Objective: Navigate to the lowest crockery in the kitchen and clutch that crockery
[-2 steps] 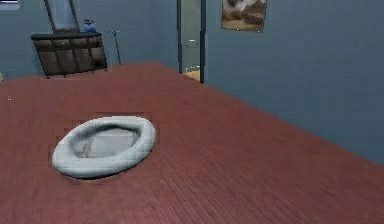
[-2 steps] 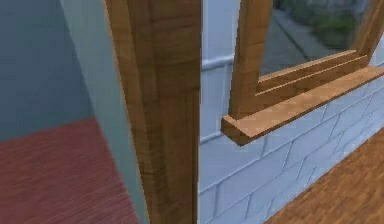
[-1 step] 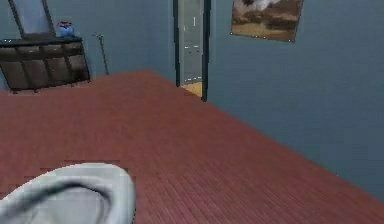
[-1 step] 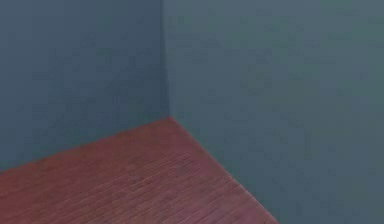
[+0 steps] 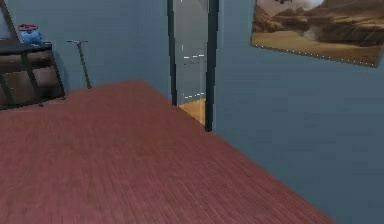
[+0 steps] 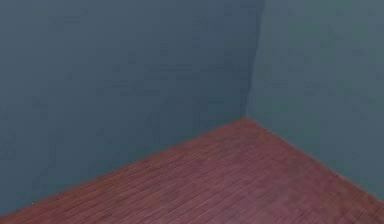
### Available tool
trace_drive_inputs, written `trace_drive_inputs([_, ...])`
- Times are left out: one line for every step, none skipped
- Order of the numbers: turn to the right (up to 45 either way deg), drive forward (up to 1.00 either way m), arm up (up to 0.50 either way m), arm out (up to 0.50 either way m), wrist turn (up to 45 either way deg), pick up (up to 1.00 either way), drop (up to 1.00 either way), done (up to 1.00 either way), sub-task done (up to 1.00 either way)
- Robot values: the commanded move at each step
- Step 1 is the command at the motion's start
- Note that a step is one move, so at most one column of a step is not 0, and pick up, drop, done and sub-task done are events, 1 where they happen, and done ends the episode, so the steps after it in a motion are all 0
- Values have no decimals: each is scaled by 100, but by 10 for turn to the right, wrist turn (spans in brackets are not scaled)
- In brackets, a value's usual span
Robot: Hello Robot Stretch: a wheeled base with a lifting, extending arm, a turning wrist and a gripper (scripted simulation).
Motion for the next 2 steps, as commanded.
trace_drive_inputs([-30, 0, 0, 0, 0, 0, 0, 0, 0])
trace_drive_inputs([450, 0, 0, 0, 0, 0, 0, 0, 0])
